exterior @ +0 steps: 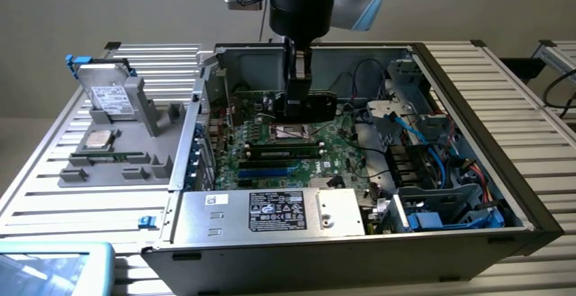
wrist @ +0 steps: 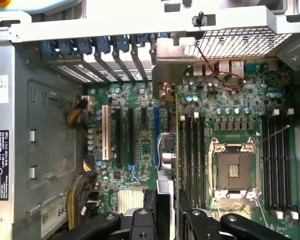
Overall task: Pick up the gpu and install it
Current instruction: 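Insert the gpu into the slot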
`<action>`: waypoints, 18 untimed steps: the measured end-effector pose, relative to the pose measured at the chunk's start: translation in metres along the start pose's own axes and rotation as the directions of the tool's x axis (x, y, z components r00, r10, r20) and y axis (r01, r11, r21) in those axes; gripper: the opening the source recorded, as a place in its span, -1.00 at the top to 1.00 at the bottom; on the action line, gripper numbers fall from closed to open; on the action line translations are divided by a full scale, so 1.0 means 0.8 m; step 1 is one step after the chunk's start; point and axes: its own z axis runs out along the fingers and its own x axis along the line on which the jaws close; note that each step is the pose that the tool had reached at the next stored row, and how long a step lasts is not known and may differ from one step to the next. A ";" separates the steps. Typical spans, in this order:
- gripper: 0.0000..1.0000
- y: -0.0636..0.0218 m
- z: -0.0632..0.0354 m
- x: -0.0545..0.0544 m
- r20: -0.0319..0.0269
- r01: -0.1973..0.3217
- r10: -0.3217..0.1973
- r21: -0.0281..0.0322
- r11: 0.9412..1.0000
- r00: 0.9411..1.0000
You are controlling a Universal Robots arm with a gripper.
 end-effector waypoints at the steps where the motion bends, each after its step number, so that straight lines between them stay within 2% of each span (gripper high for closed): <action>1: 0.44 0.000 0.002 0.000 0.000 0.000 0.000 -0.001 1.000 1.000; 9: 0.44 0.001 0.020 -0.002 0.000 -0.001 0.001 -0.003 1.000 1.000; 14: 0.44 0.008 0.030 -0.002 0.001 -0.001 0.001 -0.003 1.000 1.000; 16: 0.44 0.010 0.032 -0.002 0.004 -0.001 0.001 -0.004 1.000 1.000; 18: 0.44 0.010 0.034 -0.001 0.013 0.000 0.000 -0.008 1.000 1.000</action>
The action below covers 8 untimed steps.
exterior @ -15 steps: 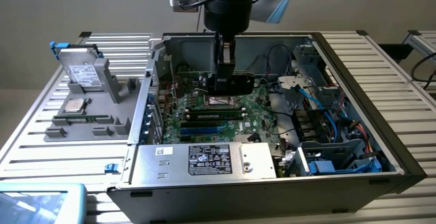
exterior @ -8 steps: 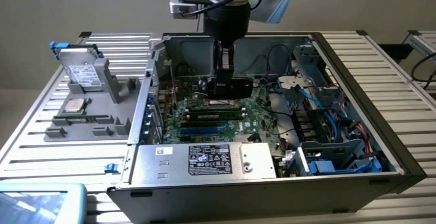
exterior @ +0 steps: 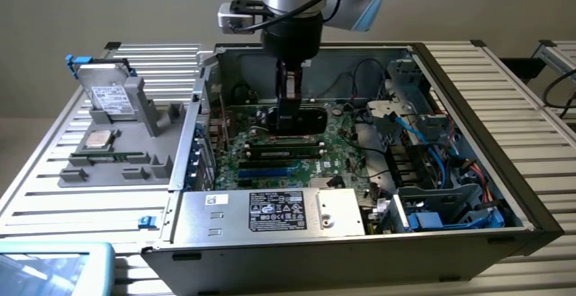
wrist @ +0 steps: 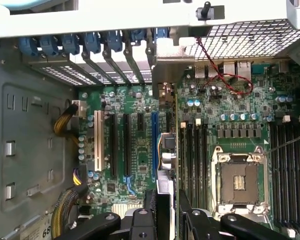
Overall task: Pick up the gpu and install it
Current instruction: 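Insert the gpu into the slot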
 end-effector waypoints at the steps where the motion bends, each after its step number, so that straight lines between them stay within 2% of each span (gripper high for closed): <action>1: 0.44 0.001 0.001 0.000 0.003 0.000 0.000 0.000 1.000 1.000; 8: 0.44 0.009 0.004 0.001 0.004 0.000 0.000 -0.001 1.000 1.000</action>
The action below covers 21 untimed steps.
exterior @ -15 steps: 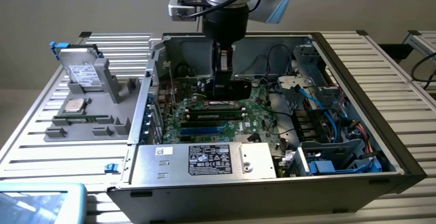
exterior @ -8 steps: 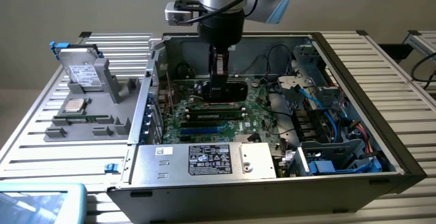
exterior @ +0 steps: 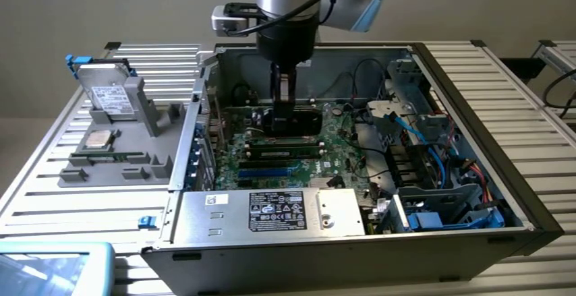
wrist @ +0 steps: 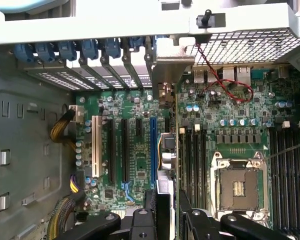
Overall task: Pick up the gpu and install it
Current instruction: 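Insert the gpu into the slot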
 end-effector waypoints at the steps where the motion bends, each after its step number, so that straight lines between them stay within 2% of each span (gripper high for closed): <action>1: 0.44 0.001 0.001 0.000 0.000 0.000 0.000 0.000 1.000 1.000; 10: 0.44 0.000 0.010 0.003 0.000 0.000 0.000 -0.002 1.000 1.000; 14: 0.44 0.000 0.011 0.011 0.001 0.000 0.000 -0.002 1.000 1.000; 17: 0.44 0.000 0.015 0.020 0.005 0.000 0.000 -0.002 1.000 1.000; 21: 0.44 -0.001 0.024 0.024 0.012 0.001 -0.001 -0.002 1.000 1.000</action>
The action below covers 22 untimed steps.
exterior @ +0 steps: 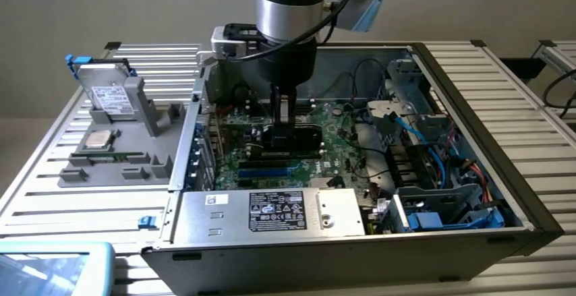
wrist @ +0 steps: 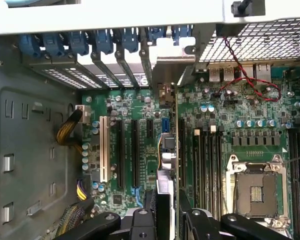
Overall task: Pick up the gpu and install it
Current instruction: 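Insert the gpu into the slot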
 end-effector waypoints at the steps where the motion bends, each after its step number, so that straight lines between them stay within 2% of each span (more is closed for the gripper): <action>1: 0.44 0.000 0.002 0.001 0.001 0.000 0.000 0.000 1.000 1.000; 6: 0.44 -0.001 0.013 0.003 0.007 0.000 0.000 -0.001 1.000 1.000; 12: 0.44 -0.001 0.022 0.008 0.019 0.001 -0.001 -0.008 1.000 1.000; 17: 0.44 0.003 0.031 0.011 0.024 0.002 -0.001 -0.008 1.000 1.000; 22: 0.44 0.006 0.039 0.013 0.033 0.002 -0.002 -0.008 1.000 0.999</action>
